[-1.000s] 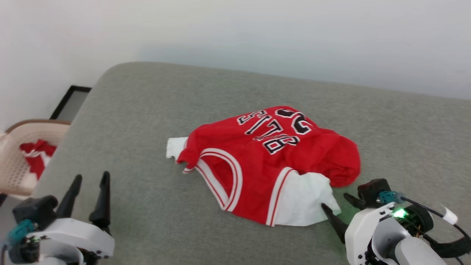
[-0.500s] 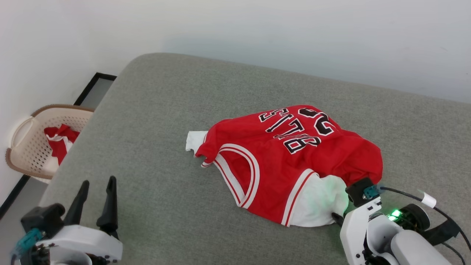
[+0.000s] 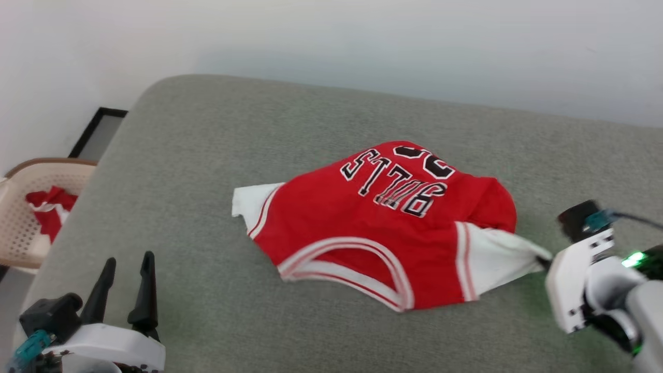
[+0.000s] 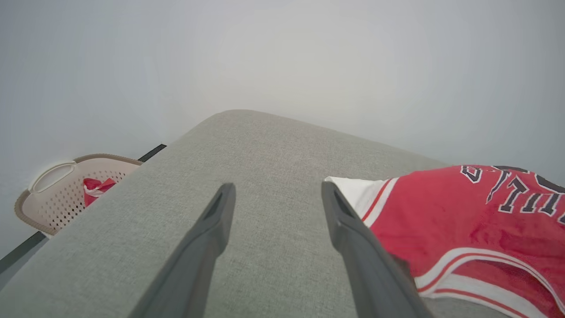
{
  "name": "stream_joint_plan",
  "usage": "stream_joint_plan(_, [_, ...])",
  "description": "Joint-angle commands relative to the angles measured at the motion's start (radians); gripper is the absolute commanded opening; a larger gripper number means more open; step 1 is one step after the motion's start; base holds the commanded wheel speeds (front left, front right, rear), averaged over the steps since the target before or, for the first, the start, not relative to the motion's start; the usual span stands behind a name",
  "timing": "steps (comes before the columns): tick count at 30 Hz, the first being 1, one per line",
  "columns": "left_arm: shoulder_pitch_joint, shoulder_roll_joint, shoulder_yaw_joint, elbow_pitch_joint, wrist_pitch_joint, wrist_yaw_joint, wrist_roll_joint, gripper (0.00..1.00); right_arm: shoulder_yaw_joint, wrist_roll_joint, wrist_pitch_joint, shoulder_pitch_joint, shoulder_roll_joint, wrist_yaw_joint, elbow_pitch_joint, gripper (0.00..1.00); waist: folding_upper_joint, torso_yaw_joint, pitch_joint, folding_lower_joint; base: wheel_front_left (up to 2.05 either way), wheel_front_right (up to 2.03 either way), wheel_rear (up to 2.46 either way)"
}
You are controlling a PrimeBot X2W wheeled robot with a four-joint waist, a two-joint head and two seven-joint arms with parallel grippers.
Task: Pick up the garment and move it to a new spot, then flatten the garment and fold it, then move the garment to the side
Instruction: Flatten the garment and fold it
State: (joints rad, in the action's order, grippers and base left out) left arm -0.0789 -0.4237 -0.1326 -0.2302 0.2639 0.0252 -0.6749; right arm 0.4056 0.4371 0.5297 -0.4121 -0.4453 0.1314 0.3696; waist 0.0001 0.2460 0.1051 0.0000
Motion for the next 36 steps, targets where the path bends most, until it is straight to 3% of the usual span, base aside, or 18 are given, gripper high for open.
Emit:
stream_joint_plan(1, [0.001,0.003,0.006,0.0,0.0,-0.007,0.011,1.0,-0.018,0.006,0.013,-0.011,-0.023,-0.001,-0.011,0.0,-0.0001,-0.026,0.013,0.0,0.0,0.0,0.0])
stream_joint_plan(13, [-0.024,-0.004,0.01,-0.019,0.0,-0.026,0.028,1.0,-0.136,0.001,0.094,0.02,-0.17,-0.001,-0.048,0.0,-0.0001,-0.097,0.043,0.0,0.0,0.0,0.0])
stream_joint_plan(20, [-0.039,-0.008,-0.002,-0.03,-0.004,-0.033,0.031,1.0,-0.184,-0.01,0.067,0.055,-0.127,-0.001,0.015,0.02,-0.0001,-0.113,0.054,0.0,0.0,0.0,0.0])
stream_joint_plan(23, [-0.045,-0.011,-0.006,-0.032,-0.006,-0.034,0.033,1.0,-0.183,-0.002,0.051,0.052,-0.104,-0.001,0.064,0.14,-0.0001,-0.115,0.057,0.0,0.0,0.0,0.0])
stream_joint_plan(26, [-0.051,-0.017,-0.009,-0.032,-0.008,-0.035,0.038,1.0,-0.173,0.004,0.031,0.038,-0.086,-0.001,0.113,0.4,-0.0001,-0.116,0.056,0.0,0.0,0.0,0.0])
stream_joint_plan(27, [-0.051,-0.02,-0.01,-0.032,-0.009,-0.033,0.039,1.0,-0.165,0.005,0.027,0.035,-0.081,-0.001,0.125,0.53,-0.0001,-0.118,0.053,0.0,0.0,0.0,0.0])
stream_joint_plan(28, [-0.05,-0.023,-0.01,-0.032,-0.009,-0.03,0.04,1.0,-0.158,0.01,0.026,0.031,-0.075,-0.001,0.136,0.81,-0.0001,-0.121,0.05,0.0,0.0,0.0,0.0])
stream_joint_plan(29, [-0.046,-0.026,-0.009,-0.03,-0.01,-0.027,0.04,1.0,-0.151,0.017,0.026,0.027,-0.073,-0.001,0.143,1.0,-0.0001,-0.124,0.045,0.0,0.0,0.0,0.0])
stream_joint_plan(36, [-0.018,-0.053,-0.01,0.0,-0.032,-0.019,0.043,1.0,-0.123,0.053,0.033,0.021,-0.094,-0.001,0.128,1.0,-0.0001,-0.156,0.0,0.0,0.0,0.0,0.0])
